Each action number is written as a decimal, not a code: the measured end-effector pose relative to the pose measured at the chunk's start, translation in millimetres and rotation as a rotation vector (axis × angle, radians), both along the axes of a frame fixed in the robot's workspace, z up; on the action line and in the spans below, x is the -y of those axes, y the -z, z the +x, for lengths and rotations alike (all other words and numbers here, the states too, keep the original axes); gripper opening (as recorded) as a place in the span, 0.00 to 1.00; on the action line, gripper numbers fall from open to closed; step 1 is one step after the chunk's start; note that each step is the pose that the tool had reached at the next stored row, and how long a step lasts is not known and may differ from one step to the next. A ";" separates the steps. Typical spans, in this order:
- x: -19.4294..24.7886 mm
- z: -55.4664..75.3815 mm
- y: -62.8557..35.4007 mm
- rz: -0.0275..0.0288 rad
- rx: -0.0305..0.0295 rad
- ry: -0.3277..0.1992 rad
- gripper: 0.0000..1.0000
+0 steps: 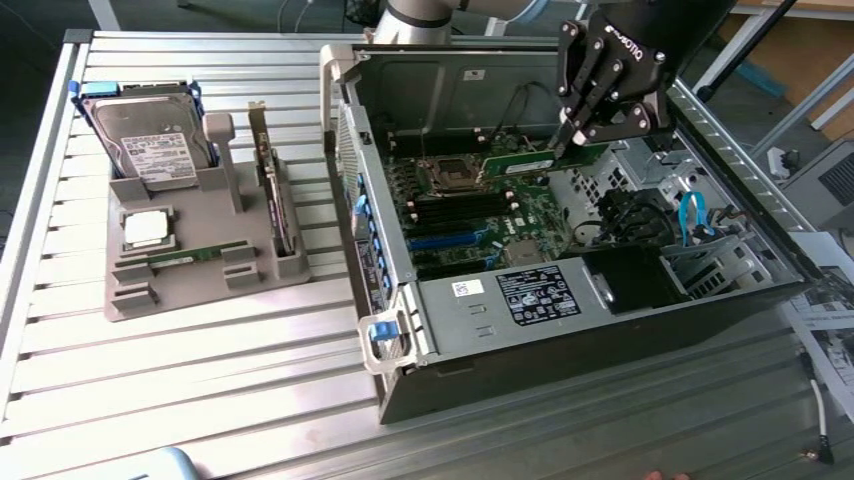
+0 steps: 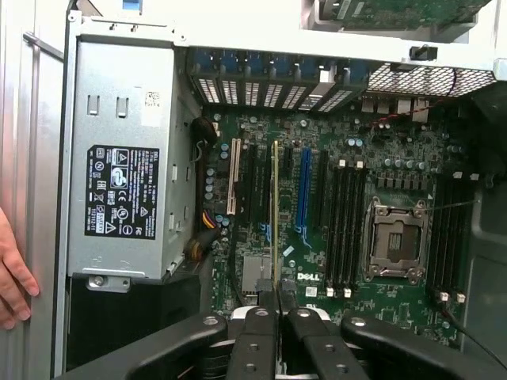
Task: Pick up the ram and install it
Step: 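Pick up the ram and move it above insertion slot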
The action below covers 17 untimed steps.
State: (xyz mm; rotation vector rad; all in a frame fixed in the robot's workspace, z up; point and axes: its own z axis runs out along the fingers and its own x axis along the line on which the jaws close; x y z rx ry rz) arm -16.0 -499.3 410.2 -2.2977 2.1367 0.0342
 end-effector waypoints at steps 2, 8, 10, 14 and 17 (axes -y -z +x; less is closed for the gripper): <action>0.0 0.0 0.0 -0.0001 0.0000 0.000 0.12; 0.0 1.0 0.1 -0.0001 -0.0028 0.000 0.12; 0.1 2.7 0.4 -0.0001 -0.0096 0.001 0.12; 0.0 3.1 0.6 -0.0001 -0.0118 0.002 0.12; 0.0 3.1 0.6 0.0000 -0.0119 0.004 0.12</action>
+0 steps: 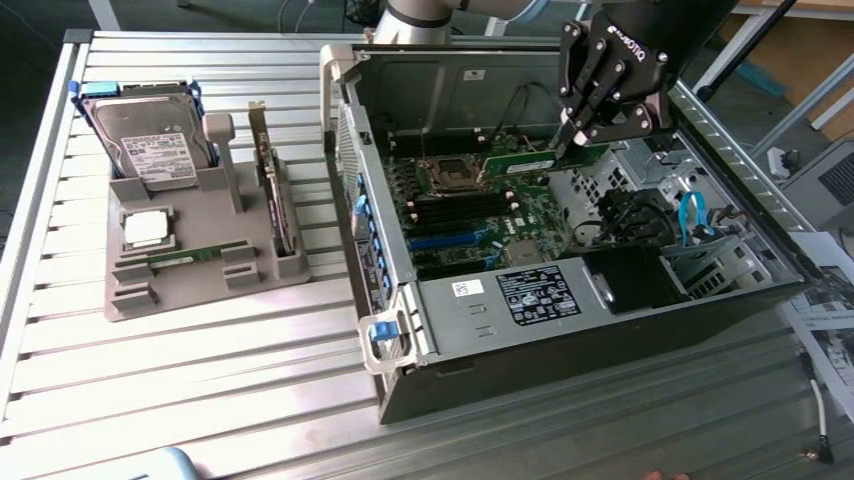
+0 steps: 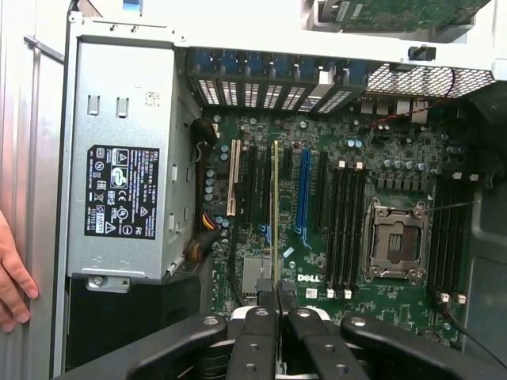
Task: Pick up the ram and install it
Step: 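Pick up the ram and move it above insertion slot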
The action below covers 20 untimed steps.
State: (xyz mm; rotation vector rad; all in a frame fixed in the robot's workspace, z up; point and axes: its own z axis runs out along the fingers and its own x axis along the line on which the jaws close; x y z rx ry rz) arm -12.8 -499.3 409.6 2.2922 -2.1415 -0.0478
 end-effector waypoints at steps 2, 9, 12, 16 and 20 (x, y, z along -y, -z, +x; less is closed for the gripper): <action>0.0 0.0 0.0 0.0001 0.0000 0.010 0.12; 0.0 0.0 0.0 0.0001 0.0000 0.028 0.12; -0.3 0.0 0.2 0.0002 0.0001 0.028 0.12; -2.5 0.0 0.7 0.0001 0.0001 0.028 0.12; -7.0 0.0 1.1 0.0001 0.0001 0.028 0.12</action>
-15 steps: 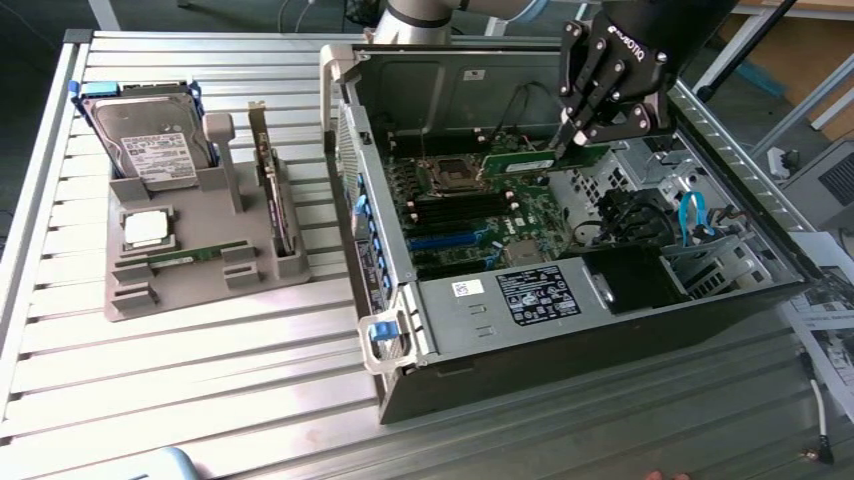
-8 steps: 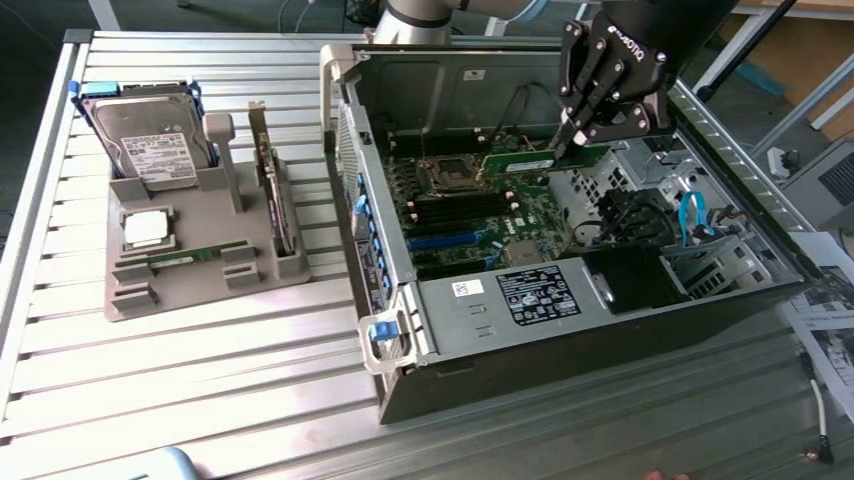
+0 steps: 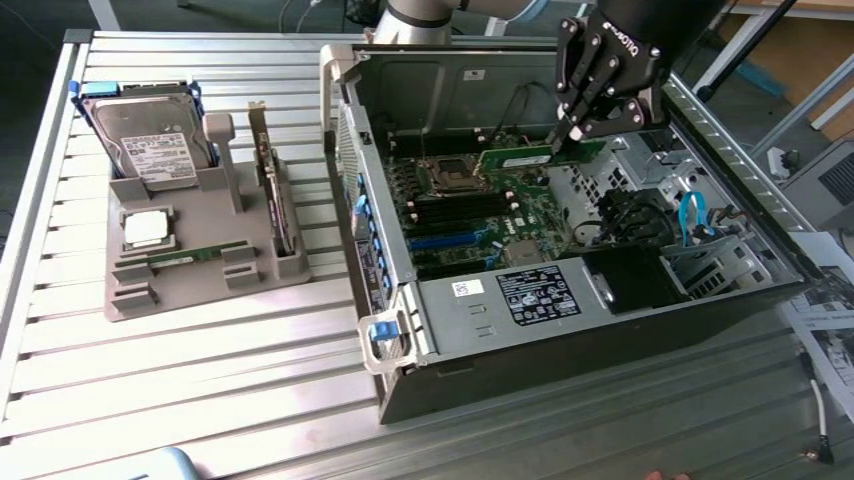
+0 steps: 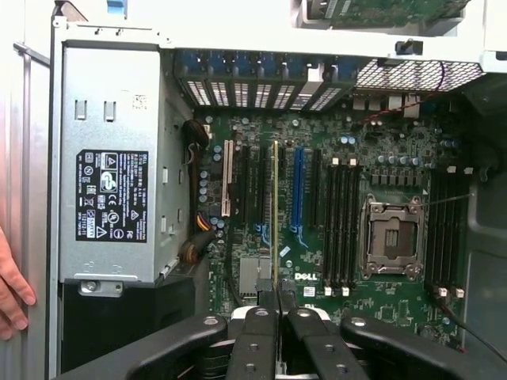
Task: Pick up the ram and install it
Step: 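Pick up the ram and move it above insertion slot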
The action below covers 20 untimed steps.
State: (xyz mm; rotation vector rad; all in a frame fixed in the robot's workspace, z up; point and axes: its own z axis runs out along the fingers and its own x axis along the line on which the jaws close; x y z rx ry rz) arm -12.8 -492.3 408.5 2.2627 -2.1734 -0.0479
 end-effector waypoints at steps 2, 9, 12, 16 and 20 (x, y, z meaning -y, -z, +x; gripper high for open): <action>-2.7 0.0 0.2 -0.0001 0.0000 0.000 0.12; -16.5 0.0 1.1 -0.0001 -0.0001 0.000 0.12; -20.6 0.0 1.4 0.0000 0.0000 0.000 0.12; -25.0 0.0 1.8 -0.0001 0.0000 0.000 0.12; -29.5 0.0 2.2 -0.0001 0.0000 0.000 0.12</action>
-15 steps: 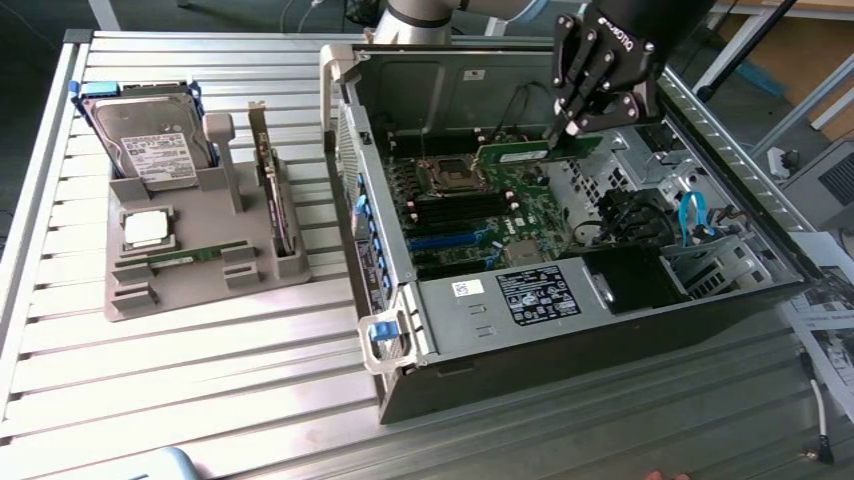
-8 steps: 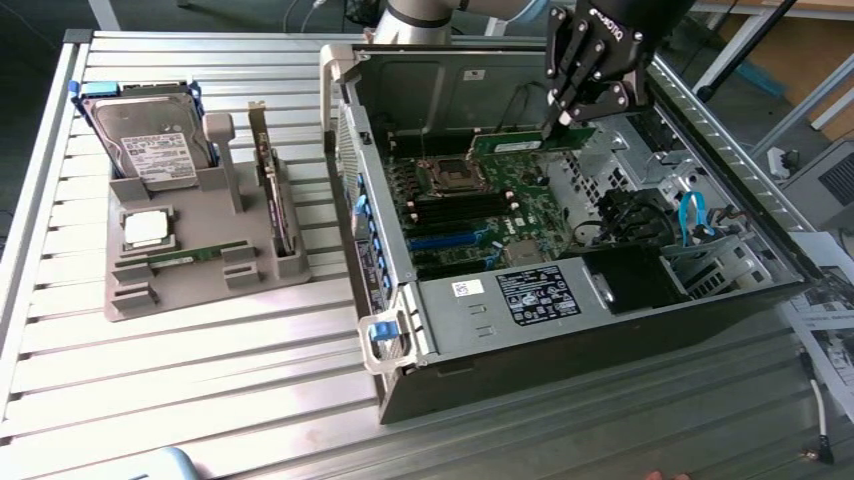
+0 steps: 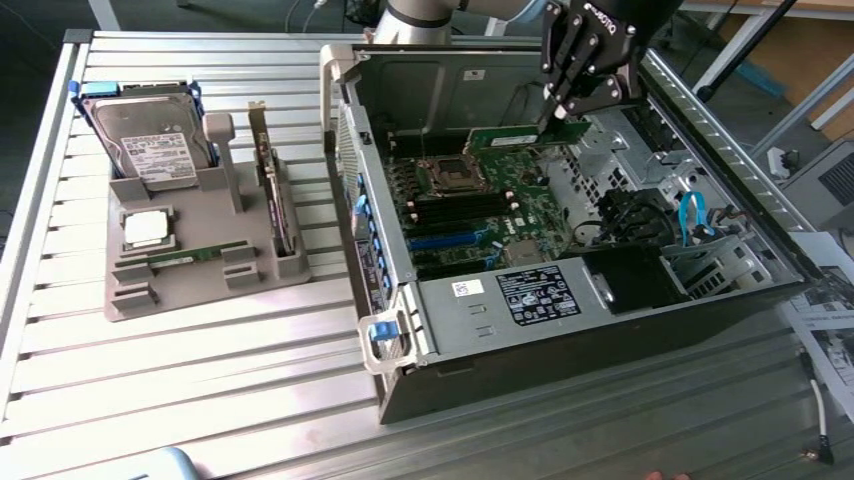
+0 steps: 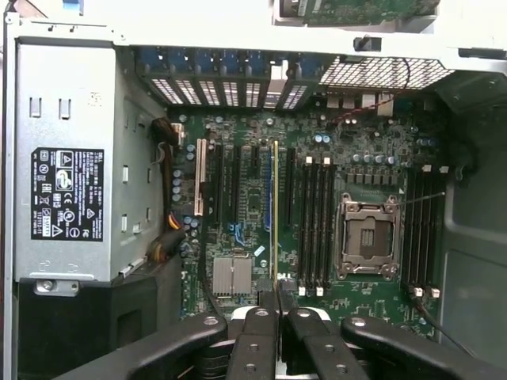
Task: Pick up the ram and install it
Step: 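Pick up the ram and move it above insertion slot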
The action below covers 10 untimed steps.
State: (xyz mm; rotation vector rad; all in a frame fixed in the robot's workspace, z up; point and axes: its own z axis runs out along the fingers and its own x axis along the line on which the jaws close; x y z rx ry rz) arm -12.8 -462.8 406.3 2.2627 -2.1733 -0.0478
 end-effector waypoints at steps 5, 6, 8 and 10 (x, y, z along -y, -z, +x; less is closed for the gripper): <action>-6.1 0.0 0.6 0.0001 0.0000 0.000 0.12; -8.8 0.0 0.9 0.0001 0.0000 0.000 0.12; -12.6 0.0 1.3 0.0000 0.0000 0.000 0.12; -15.0 0.0 1.6 0.0001 0.0000 0.000 0.12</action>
